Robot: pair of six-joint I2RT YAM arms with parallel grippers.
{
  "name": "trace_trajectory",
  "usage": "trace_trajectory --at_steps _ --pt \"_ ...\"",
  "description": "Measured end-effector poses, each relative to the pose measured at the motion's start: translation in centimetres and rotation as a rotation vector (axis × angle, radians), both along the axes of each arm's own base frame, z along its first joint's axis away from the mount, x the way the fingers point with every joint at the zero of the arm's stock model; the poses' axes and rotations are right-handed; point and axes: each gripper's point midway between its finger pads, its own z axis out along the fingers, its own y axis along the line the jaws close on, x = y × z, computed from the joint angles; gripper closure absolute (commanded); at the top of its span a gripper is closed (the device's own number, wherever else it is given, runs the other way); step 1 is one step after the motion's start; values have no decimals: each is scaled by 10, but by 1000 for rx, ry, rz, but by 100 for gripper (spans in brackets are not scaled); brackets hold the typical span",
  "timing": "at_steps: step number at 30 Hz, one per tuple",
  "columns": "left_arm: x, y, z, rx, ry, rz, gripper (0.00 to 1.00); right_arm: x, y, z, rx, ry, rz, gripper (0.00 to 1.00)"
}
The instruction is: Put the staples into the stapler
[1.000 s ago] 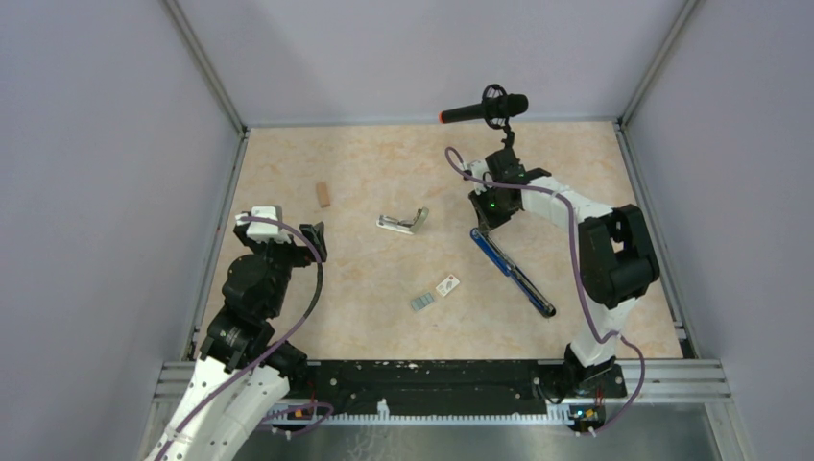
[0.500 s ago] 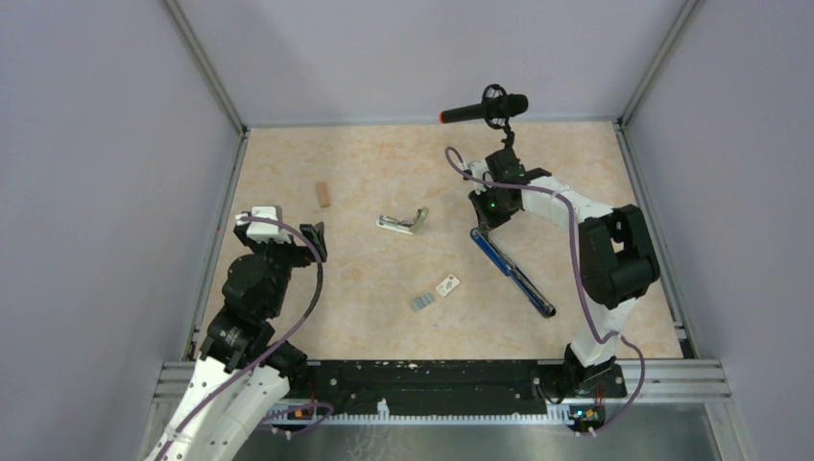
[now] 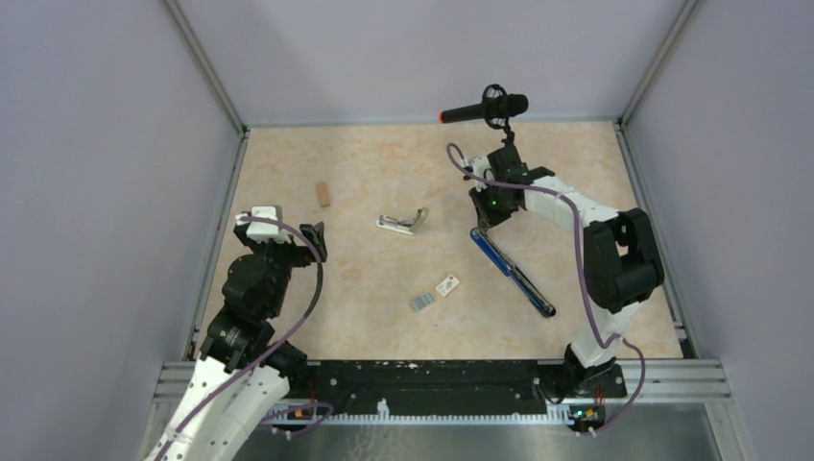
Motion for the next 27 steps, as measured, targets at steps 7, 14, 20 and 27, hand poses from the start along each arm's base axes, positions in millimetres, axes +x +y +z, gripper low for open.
trace_trajectory --at_steps 7,14,20,27 --pt "0 0 0 0 0 0 1 -2 2 0 11 9 7 88" --pt "0 0 0 0 0 0 1 -4 2 0 10 16 8 88" --pt "0 0 0 0 0 0 1 -6 1 -3 5 29 8 88" --pt "0 0 0 0 0 0 1 -6 1 -10 -3 49 8 88"
